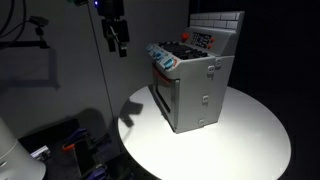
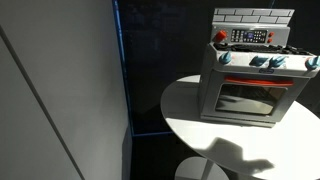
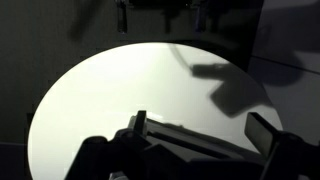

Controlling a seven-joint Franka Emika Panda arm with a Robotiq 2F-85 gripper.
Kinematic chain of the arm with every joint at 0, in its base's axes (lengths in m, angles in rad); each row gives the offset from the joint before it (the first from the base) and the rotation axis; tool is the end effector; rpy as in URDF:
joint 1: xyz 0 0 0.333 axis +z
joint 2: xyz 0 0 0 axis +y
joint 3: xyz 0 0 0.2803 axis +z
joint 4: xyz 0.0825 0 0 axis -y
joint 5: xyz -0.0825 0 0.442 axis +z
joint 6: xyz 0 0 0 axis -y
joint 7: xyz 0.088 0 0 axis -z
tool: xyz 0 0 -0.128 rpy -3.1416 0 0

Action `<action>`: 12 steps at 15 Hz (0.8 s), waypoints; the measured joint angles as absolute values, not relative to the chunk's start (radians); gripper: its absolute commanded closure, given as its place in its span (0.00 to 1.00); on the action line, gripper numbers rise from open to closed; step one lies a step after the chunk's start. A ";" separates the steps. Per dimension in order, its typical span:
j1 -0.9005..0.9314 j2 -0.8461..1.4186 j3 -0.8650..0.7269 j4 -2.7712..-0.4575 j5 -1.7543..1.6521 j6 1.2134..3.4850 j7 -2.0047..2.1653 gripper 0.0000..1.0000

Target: Press the orange button on the stove

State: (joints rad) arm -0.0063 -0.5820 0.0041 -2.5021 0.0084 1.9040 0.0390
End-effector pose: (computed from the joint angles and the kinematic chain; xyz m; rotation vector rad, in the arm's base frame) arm 0.4443 -0.0003 0.4093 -3.1353 0.0701 0.0254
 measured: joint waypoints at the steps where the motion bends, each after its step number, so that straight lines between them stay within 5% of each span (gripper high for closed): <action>1: -0.012 -0.577 0.004 -2.499 0.008 1.914 0.039 0.00; 12: -0.067 -0.483 0.004 -2.409 -0.026 2.042 0.103 0.00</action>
